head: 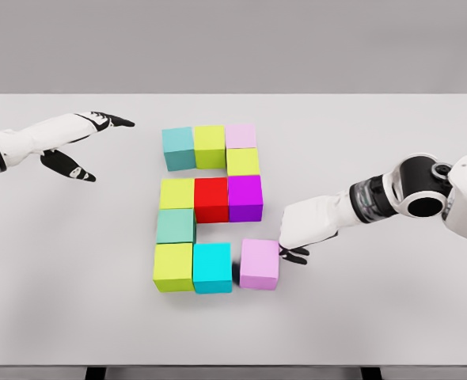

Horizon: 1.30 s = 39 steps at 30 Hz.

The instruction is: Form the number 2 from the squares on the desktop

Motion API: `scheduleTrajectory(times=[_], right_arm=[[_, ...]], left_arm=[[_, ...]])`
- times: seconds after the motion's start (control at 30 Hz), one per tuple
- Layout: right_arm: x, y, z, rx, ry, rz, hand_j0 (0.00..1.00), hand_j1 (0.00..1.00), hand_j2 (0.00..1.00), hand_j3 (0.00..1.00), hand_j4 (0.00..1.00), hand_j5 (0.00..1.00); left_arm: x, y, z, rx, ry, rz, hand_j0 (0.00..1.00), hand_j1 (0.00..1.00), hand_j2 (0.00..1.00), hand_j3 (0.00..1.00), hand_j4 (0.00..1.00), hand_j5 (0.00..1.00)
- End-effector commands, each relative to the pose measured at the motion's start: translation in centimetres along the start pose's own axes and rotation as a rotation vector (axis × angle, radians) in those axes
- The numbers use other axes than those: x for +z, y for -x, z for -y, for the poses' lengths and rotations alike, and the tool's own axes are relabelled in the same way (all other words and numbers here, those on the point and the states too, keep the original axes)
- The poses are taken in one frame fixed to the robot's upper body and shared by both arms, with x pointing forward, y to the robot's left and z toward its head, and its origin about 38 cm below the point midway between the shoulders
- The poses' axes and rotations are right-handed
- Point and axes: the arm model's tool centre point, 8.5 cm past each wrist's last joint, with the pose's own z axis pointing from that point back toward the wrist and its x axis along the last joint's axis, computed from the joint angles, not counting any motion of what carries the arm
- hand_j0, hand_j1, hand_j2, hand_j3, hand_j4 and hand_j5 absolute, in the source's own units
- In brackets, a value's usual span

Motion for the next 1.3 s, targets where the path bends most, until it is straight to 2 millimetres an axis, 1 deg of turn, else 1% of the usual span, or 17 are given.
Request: scheduleTrajectory(times=[0.0,0.57,0.73,0.83,1.0,1.1,1.27], right_arm=[[-0.1,0.0,0.1,-0.002,0.003,0.003,0.18,0.18,0.18,0.18,0.18,0.18],[-0.3,-0.1,0.5,0.003,0.009,0.009,0.18,0.18,0.18,0.18,0.18,0.18],[0.3,0.5,0.5,0.004,0.007,-0.013,0.18,0.18,0.18,0.18,0.18,0.18],[0.8,0.8,0.2,-0.003,-0.002,-0.028,0.18,0.18,0.18,0.18,0.18,0.18],[0.9,0.2,-0.7,-0.002,-0.026,-0.017,0.18,0.18,0.18,0.18,0.18,0.18],[0.3,-0.8,-0.6,0.015,-0.030,0.013,0.18,0.18,0.18,0.18,0.18,0.18],[-0.1,-1.2,-0.6,0.018,-0.033,0.027,0.18,0.18,0.18,0.18,0.18,0.18]], left_arm=[[0.0,0.1,0.0,0.006,-0.004,-0.003,1.00,1.00,1.00,1.00,1.00,1.00],[0.0,0.2,0.2,0.004,0.002,-0.006,1.00,1.00,1.00,1.00,1.00,1.00],[0.0,0.3,0.3,0.008,0.004,-0.011,1.00,1.00,1.00,1.00,1.00,1.00],[0.1,0.5,0.4,0.009,0.006,-0.016,1.00,1.00,1.00,1.00,1.00,1.00],[0.0,0.4,0.3,0.010,0.002,-0.014,1.00,1.00,1.00,1.00,1.00,1.00],[0.1,0.6,0.4,0.012,0.004,-0.018,1.00,1.00,1.00,1.00,1.00,1.00],[0.1,0.7,0.5,0.004,0.009,-0.024,1.00,1.00,1.00,1.00,1.00,1.00]])
